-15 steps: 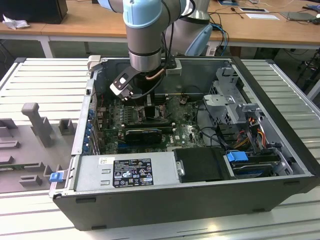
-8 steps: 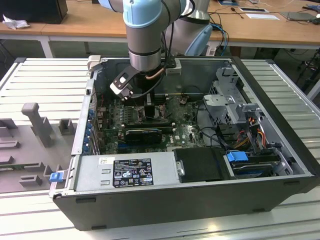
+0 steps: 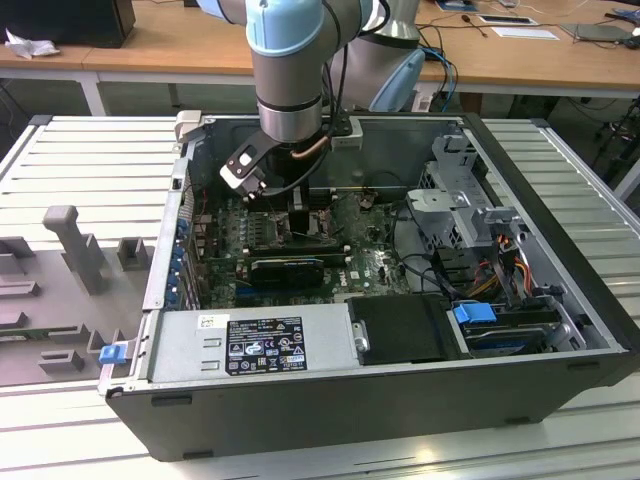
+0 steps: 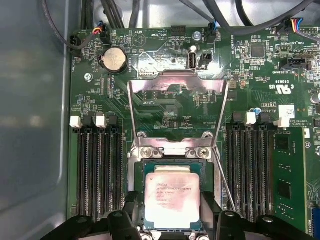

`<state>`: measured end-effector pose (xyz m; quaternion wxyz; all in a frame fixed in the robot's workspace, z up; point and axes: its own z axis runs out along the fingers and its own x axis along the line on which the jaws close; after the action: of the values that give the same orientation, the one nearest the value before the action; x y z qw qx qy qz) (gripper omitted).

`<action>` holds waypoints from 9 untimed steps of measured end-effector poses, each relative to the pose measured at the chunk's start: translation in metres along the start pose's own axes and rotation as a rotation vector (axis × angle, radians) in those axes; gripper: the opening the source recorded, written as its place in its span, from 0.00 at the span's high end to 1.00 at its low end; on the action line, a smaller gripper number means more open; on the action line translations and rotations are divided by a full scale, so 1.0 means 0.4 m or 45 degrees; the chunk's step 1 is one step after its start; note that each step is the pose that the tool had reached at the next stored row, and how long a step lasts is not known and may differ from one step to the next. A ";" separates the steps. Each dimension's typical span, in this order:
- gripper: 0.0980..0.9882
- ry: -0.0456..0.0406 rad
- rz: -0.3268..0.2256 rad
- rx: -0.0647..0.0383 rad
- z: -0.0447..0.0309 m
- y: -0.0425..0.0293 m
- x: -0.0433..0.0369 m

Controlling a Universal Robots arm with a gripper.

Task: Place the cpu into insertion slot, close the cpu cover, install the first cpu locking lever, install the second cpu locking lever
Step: 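Place the cpu into insertion slot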

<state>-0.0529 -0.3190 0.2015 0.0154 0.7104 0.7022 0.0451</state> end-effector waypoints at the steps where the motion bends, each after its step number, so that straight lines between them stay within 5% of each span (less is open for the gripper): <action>1: 0.43 0.000 0.000 0.000 0.000 0.000 -0.001; 9: 0.43 -0.009 0.010 0.000 0.001 0.014 -0.004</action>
<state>-0.0471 -0.3205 0.2013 0.0175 0.7132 0.6995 0.0425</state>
